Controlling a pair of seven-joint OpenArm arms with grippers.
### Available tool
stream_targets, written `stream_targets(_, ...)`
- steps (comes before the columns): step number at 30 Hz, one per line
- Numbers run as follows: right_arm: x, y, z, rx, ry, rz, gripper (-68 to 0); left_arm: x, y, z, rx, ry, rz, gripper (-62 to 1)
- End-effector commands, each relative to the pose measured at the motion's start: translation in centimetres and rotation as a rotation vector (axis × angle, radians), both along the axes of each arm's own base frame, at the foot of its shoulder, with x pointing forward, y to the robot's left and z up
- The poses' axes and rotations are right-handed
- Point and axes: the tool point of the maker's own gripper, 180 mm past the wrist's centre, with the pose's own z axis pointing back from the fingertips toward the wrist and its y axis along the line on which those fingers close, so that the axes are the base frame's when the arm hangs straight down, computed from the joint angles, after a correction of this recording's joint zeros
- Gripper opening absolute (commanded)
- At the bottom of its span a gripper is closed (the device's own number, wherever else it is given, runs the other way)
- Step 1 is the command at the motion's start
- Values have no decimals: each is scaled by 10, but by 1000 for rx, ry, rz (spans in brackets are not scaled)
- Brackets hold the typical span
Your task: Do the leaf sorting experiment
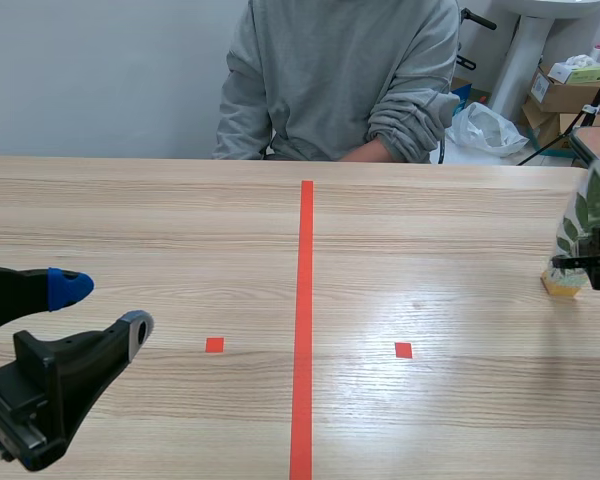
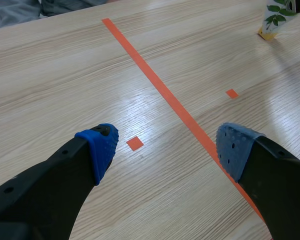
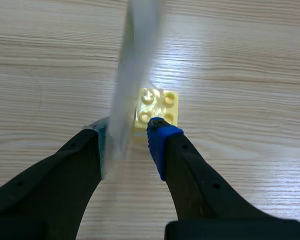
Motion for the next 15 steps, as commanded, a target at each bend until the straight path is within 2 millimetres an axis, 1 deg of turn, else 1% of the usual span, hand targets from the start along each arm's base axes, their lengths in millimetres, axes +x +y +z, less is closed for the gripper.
stream_targets(1,10,-4,24,-28,-64,6,-531,3,-1,8,-15,-30,1,-172)
stream_targets(5,9,-7,41,-44,-98,-2,-531,3,-1,8,-15,-30,1,-172)
stream_targets(8,3,-8,53,-70,-105,2,-531,3,-1,8,-15,-30,1,-172)
stream_targets(9,1,-7,57,-79,-107,7,-521,3,-1,8,-14,-29,1,-172)
stream_targets(10,-2,-5,60,-85,-110,12,-488,3,-1,8,-13,-27,1,-172)
stream_targets(11,-5,-3,63,-89,-111,19,-428,3,-1,8,-13,-27,1,-172)
stream_targets(12,-9,0,65,-93,-113,28,-354,3,-1,8,-13,-27,1,-172)
stream_targets(15,-22,10,72,-120,-110,61,-96,3,-1,6,-8,-20,0,-172)
